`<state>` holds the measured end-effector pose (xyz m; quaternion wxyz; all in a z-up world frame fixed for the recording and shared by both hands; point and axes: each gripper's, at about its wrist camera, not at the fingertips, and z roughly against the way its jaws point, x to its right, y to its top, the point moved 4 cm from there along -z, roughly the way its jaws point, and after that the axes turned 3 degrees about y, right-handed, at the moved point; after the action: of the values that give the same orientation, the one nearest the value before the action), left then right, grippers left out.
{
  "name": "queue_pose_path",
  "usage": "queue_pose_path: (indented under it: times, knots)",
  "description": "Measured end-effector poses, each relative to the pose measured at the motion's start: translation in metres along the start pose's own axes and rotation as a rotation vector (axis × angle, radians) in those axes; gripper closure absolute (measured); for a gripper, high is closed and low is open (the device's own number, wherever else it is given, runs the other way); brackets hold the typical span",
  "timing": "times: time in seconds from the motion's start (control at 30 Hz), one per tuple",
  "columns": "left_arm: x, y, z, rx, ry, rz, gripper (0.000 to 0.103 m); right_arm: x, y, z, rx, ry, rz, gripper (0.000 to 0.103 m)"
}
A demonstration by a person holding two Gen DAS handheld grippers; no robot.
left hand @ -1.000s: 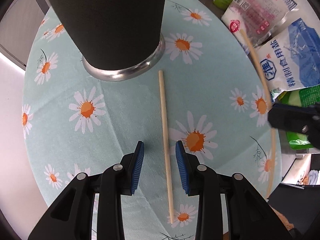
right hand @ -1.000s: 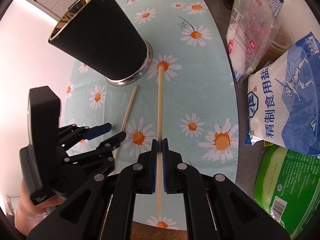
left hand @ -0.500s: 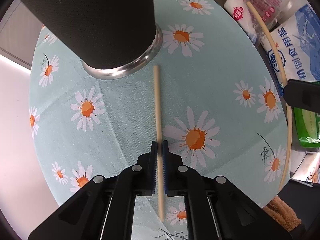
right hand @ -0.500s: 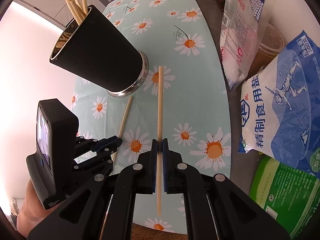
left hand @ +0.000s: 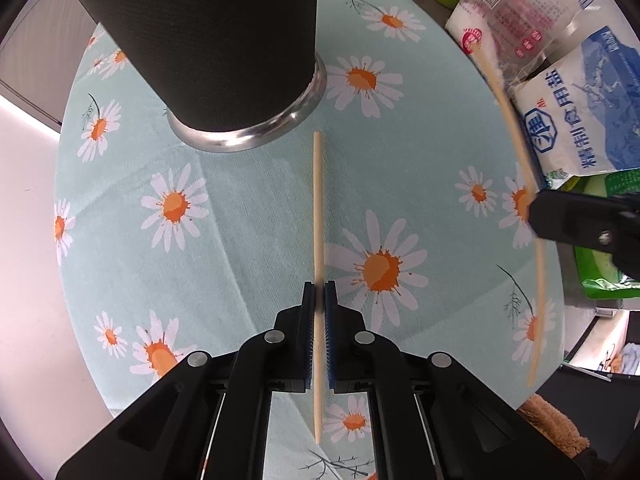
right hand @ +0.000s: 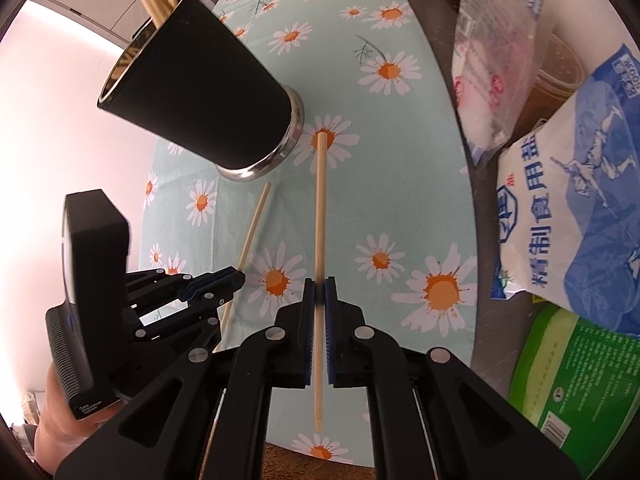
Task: Organize utensils
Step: 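Close the left gripper on the last wooden chopstick while the right gripper holds its own, then lift both held chopsticks upright and carry them over the black holder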
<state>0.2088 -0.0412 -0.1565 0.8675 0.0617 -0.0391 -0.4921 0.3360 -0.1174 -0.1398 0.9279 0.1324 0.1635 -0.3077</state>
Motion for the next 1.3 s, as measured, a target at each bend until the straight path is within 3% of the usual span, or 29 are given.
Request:
queue_pose_path:
  times: [0.43,0.77,1.3]
  knots:
    - [-0.043,-0.034,0.051,0.123,-0.081,0.011,0.099,-0.041,-0.01,-0.011,0.003,-0.024,0.014,0.097]
    - [-0.08,-0.041,0.085,0.211,-0.159,0.004,0.099,-0.072,-0.01,-0.014,0.031,-0.007,-0.031,0.097]
    - [-0.115,-0.022,0.138,0.366,-0.277,-0.055,0.099,-0.114,0.003,0.025,0.194,-0.001,-0.093,0.097]
